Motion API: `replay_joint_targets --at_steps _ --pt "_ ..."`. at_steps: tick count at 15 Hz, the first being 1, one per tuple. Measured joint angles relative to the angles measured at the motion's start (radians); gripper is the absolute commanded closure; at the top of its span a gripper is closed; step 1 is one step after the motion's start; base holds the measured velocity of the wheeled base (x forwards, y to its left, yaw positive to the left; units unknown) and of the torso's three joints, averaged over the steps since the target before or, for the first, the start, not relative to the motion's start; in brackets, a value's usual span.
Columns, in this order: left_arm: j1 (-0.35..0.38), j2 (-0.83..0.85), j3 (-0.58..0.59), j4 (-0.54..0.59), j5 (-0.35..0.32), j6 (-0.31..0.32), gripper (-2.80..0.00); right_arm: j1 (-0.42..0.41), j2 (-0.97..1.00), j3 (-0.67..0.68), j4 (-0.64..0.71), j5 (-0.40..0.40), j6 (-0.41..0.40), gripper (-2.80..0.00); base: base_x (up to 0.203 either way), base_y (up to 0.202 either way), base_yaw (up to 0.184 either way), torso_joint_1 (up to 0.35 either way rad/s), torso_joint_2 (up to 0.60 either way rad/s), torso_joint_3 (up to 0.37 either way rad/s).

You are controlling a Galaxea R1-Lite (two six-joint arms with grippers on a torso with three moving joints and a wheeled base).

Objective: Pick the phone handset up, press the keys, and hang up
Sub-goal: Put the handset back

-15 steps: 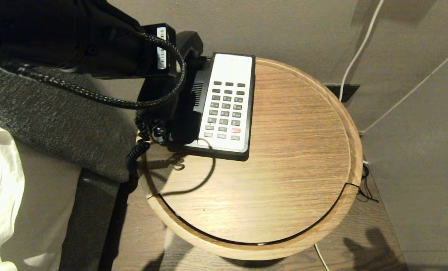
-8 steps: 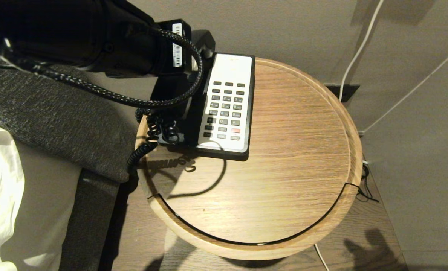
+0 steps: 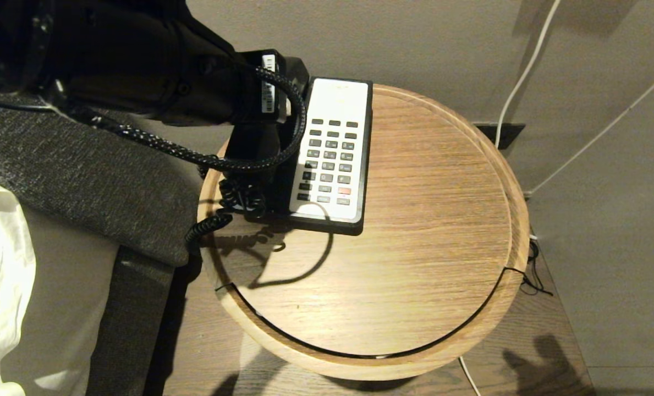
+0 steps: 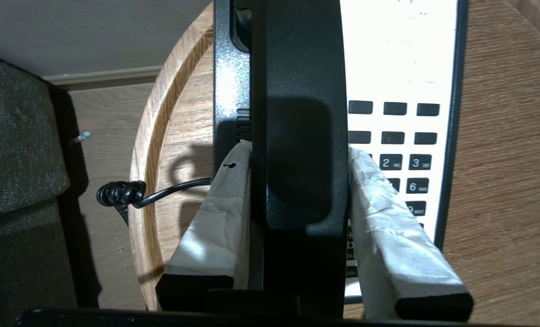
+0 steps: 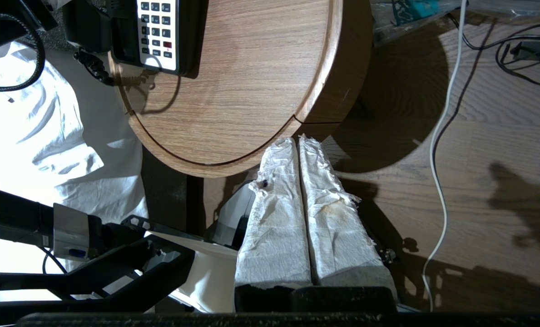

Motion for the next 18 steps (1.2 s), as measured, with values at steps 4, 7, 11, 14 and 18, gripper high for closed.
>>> replay_joint_targets --at_steps 4,7,11,14,18 --pt "0.000 0.005 0.002 0.001 0.003 0.002 0.00 0.000 0.002 0.000 -0.001 -0.001 0.000 0.00 0.000 0.000 0.000 0.000 0.00 0.000" --pt "0.000 0.007 0.014 0.003 0.004 0.004 0.00 0.000 0.005 0.000 -0.002 0.001 0.001 0.00 0.000 0.000 0.000 0.000 0.00 0.000" --pt "0.000 0.009 0.035 0.000 0.002 0.002 0.00 0.000 0.008 -0.001 -0.011 0.002 0.001 0.00 0.000 0.000 0.000 0.000 0.00 0.000" --pt "0.000 0.009 0.044 0.002 0.002 0.001 -2.80 0.000 0.009 0.002 -0.021 0.003 0.001 0.00 0.000 0.000 0.000 0.000 0.00 0.000" --pt "0.000 0.003 0.051 0.003 0.002 0.000 -2.80 0.000 0.011 0.004 -0.022 0.004 0.001 0.00 0.000 0.000 0.000 0.000 0.00 0.000"
